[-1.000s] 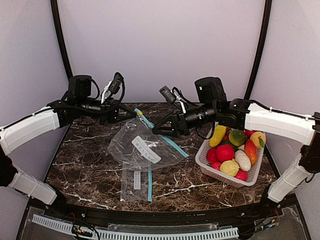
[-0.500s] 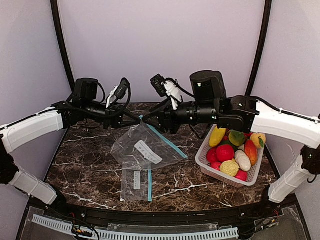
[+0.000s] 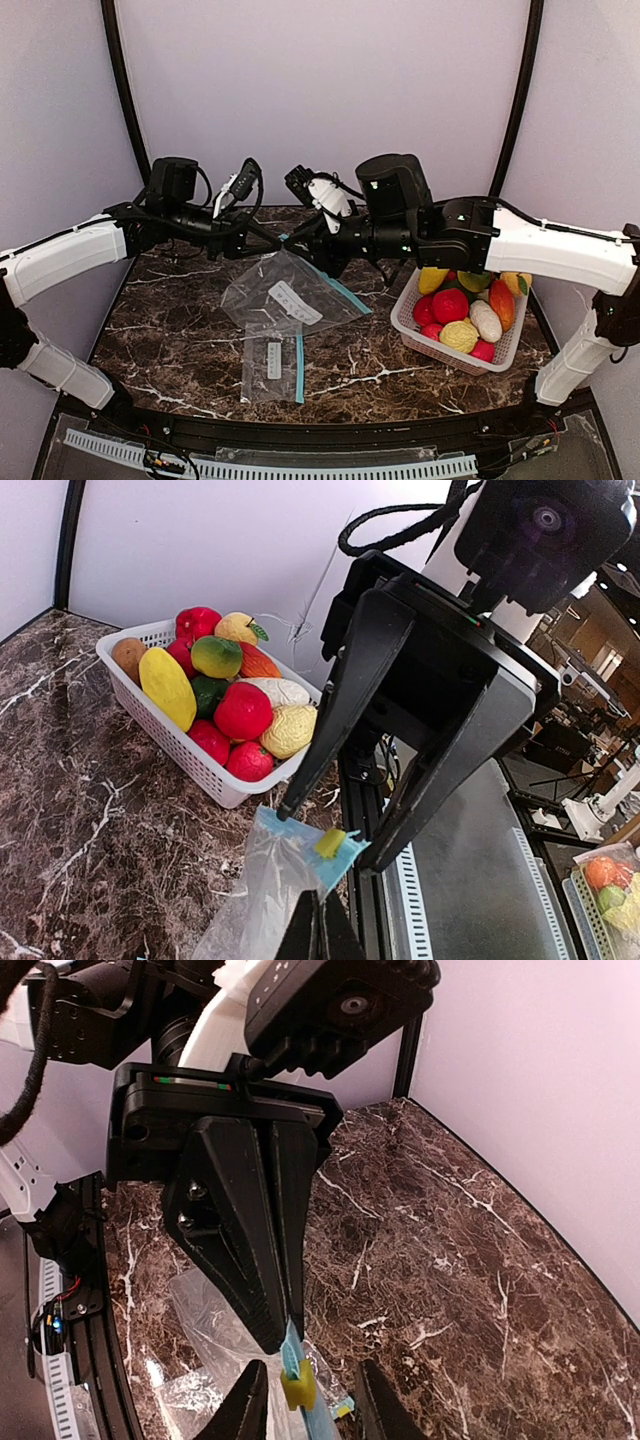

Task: Place the food in the zip-top bag and seal the zipper
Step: Unzip the zipper from the zipper food storage bag.

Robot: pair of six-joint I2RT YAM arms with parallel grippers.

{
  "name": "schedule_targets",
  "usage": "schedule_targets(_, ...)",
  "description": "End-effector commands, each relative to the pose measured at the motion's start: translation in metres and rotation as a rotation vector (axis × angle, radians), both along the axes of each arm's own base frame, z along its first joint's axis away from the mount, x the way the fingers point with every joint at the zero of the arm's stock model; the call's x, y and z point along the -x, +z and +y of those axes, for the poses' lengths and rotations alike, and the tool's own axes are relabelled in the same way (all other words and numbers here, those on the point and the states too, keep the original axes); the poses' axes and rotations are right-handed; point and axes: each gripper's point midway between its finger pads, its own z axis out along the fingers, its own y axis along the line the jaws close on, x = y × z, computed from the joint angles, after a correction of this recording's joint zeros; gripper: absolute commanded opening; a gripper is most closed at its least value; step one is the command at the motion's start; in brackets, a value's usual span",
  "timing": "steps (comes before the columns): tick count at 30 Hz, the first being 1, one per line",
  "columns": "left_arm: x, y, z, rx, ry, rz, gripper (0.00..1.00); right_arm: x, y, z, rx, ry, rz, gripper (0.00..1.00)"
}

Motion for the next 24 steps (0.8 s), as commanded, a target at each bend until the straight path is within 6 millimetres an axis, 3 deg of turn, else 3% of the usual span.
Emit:
schedule_targets(1,0.006,0.007,-0.001,0.005,-0.018,-0.023,0.01,-0.002,0.009,0.001,-0.011,-0.017,-0.022,0.28)
schedule_targets(24,0.007,0.005,-0.002,-0.008,-0.017,-0.013,0.01,0.001,-0.007,0.008,0.024,0.009,0.004,0.21)
